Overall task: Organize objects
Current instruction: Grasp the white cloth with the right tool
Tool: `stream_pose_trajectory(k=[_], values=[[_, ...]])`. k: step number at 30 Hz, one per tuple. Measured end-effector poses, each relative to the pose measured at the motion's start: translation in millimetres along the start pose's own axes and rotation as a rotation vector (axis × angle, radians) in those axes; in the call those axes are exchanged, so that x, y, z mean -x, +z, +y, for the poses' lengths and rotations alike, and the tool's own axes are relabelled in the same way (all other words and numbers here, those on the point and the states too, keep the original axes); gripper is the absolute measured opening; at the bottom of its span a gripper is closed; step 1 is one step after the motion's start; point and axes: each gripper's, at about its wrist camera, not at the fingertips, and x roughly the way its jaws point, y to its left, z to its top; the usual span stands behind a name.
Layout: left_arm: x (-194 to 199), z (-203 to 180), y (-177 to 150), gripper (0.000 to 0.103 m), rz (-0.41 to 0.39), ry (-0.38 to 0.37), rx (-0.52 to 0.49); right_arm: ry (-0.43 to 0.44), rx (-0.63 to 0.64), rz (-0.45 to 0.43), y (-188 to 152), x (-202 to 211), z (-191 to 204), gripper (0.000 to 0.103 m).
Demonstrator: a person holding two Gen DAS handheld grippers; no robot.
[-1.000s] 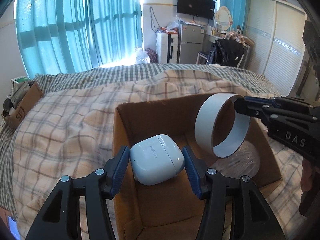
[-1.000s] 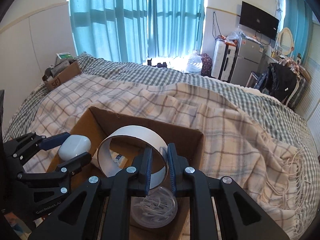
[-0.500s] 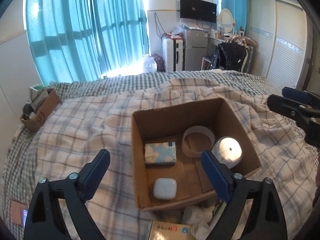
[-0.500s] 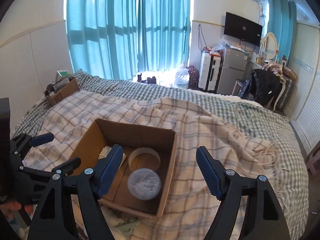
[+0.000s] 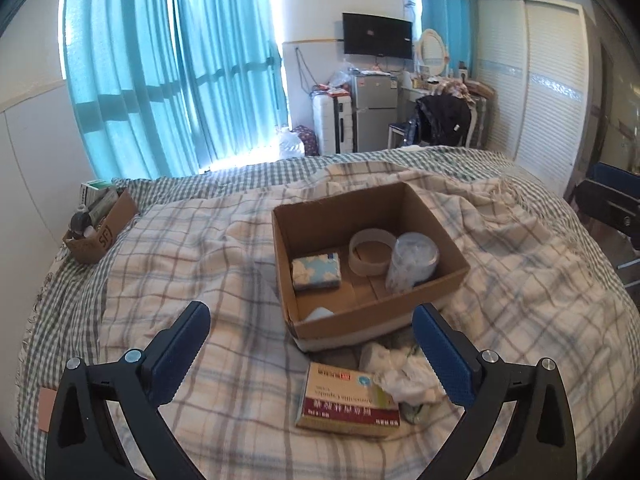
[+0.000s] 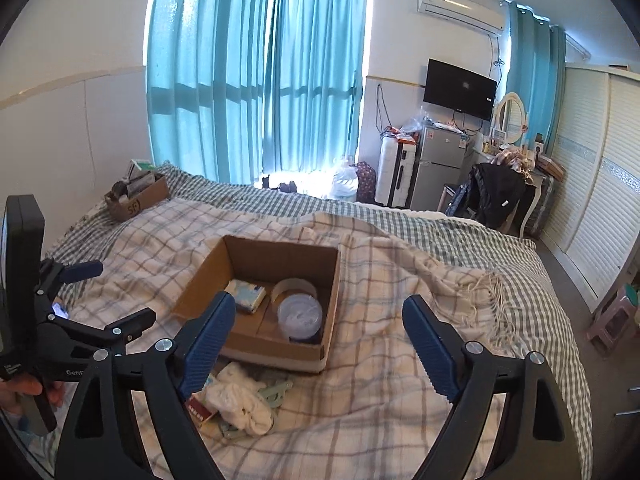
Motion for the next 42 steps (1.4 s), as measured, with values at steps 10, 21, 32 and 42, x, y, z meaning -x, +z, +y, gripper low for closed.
stream_pose_trajectory(k=[10,21,32,42], values=[[-8.6,6.6,-67.5,0.103,0.031,0.103,0.015,0.057,-0.032,0.169,-69.1,-48.6,35.7,0.089],[-51.4,40.1,-99.8,0.103,0.192,0.06,0.195,0.176,0.013,0.401,-132.4,-142.5,79.4,0.088],[-45.0,23.9,-98.0,0.103,0.212,0.001,0.188,0.149,0.059,0.287,-118.4,-107.8,72.6,0.017],[-69.8,-23.3,-98.8,0.103,0.28,-0.018,0.126,0.075,0.012,0.225,-104.3,-76.4,28.1,0.017]])
